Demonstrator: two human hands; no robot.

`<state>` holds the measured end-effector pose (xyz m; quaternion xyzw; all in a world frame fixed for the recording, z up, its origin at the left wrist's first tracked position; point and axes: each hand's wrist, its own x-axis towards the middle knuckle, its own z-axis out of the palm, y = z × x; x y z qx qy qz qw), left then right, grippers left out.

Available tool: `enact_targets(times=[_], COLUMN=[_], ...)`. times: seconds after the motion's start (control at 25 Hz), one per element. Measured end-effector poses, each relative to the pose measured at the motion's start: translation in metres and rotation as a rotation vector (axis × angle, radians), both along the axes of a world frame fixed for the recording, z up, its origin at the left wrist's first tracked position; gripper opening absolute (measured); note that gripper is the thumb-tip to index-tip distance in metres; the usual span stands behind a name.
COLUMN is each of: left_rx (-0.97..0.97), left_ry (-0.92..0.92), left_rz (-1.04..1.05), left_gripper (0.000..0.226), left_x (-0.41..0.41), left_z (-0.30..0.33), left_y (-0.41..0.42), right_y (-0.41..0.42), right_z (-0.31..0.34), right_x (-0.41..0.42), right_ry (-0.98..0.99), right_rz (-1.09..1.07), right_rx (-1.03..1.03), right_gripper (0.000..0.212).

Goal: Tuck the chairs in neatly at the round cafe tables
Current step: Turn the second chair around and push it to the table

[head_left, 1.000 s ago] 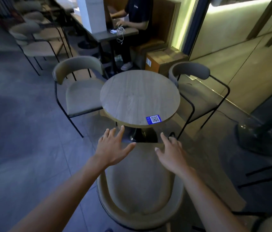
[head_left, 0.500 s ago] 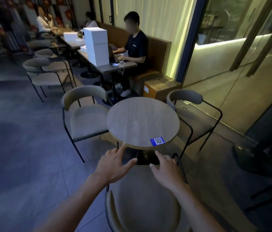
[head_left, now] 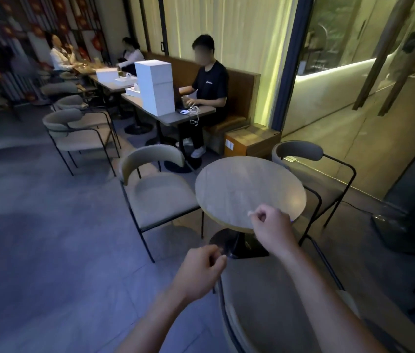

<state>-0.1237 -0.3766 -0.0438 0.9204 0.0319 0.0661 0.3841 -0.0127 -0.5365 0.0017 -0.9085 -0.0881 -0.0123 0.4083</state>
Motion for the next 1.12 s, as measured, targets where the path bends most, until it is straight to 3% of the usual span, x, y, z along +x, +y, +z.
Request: enact_targets(times=[0.16, 0.36, 0.52, 0.6, 0.72, 0.88, 1.12], left_rx=[-0.036, -0.013, 0.056, 0.162, 0.322, 0.393, 0.309], left_ry=[0.011, 0.072, 0.077, 0.121, 0.170, 0.147, 0.014], left_rz=[0.048, 0.106, 0.122, 0.100, 0.115, 0.121, 0.165], left_gripper=[0.040, 0.034, 0.017, 0.042, 0.067, 0.073, 0.075], left_x=[-0.028, -0.032, -0.005, 0.017, 0.060, 0.115, 0.200], left_z=[-0.008, -0.012, -0.022, -0.021, -0.012, 0.017, 0.025], left_y=[0.061, 0.144, 0.228, 0.271, 0.349, 0.444, 0.578], right_y=[0.072, 0.154, 0.239, 0.280, 0.352, 0.440, 0.551], right_z=[0.023, 0.017, -0.006, -0.021, -0.044, -0.065, -0.098], right_x=[-0.015, 0.005, 0.041, 0.063, 0.108, 0.155, 0.209], right_ry=[-0.080, -0.040, -0.019, 0.024, 0.053, 0.101, 0.223], right_rz=[0.094, 0.172, 0.242, 0.271, 0.284, 0.253, 0.232], right_rx=[0.023, -0.008, -0.035, -0.051, -0.057, -0.068, -0.139], right_gripper=[0.030, 0.029, 0.013, 0.012, 0.033, 0.041, 0.040])
